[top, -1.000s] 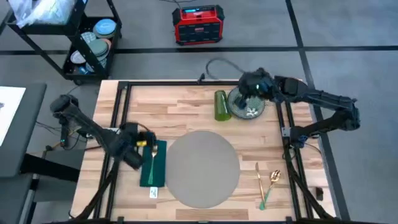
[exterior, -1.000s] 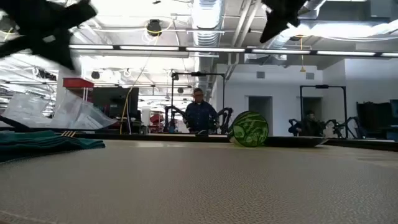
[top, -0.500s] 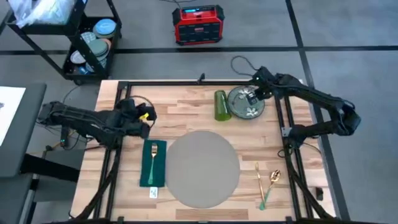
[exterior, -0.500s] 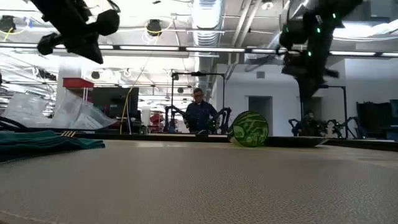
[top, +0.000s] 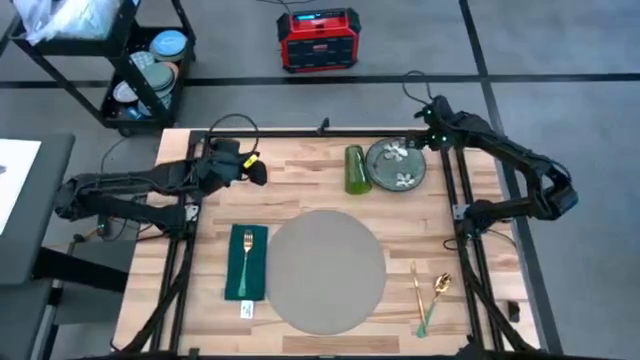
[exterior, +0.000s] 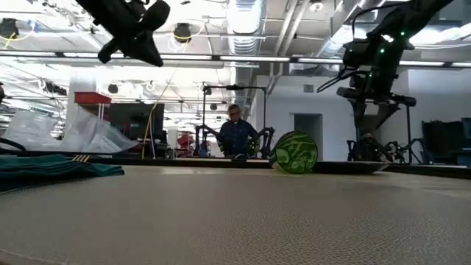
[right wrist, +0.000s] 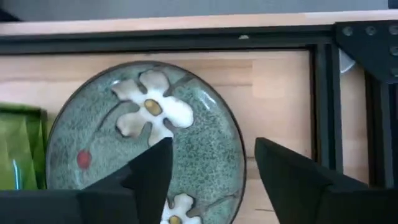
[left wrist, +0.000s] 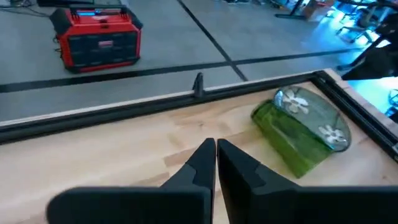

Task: Set table place
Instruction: Put the green plate on the gray tablemat to the right of the green table napkin

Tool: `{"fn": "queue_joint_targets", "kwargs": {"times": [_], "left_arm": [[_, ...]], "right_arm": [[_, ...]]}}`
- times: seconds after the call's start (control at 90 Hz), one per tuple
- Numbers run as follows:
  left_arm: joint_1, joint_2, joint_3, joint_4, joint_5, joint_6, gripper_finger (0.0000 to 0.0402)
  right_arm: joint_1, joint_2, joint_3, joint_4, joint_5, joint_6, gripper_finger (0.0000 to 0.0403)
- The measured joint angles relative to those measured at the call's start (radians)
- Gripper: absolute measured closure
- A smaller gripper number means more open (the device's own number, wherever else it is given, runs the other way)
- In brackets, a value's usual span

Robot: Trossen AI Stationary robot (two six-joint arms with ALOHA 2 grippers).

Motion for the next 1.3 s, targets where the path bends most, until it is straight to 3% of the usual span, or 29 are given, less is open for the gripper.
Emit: {"fn": "queue_joint_targets", "kwargs": {"times": [0.122, 0.478, 0.811, 1.044, 1.3], "left_arm": [[0.018, -0.001, 0.000, 0.001, 0.026, -0.002, 0.0402], [0.022, -0.001, 0.000, 0.001, 0.049, -0.007, 0.0402], [0.025, -0.001, 0.000, -0.029, 0.058, -0.007, 0.0402], [0.057, -0.001, 0.000, -0.032, 0.058, -0.016, 0.0402], [0.075, -0.001, 0.000, -0.031, 0.062, -0.018, 0.0402]], "right_arm": [[0.022, 0.059, -0.002, -0.070, -0.017, 0.073, 0.0187], [0.104, 0.249, -0.002, -0.060, 0.002, 0.135, 0.0191], [0.030, 0.260, -0.052, -0.044, -0.001, 0.105, 0.0191], [0.035, 0.257, -0.171, 0.091, -0.137, 0.227, 0.0191], [0.039, 0.250, -0.223, 0.215, -0.182, 0.321, 0.0200]]}}
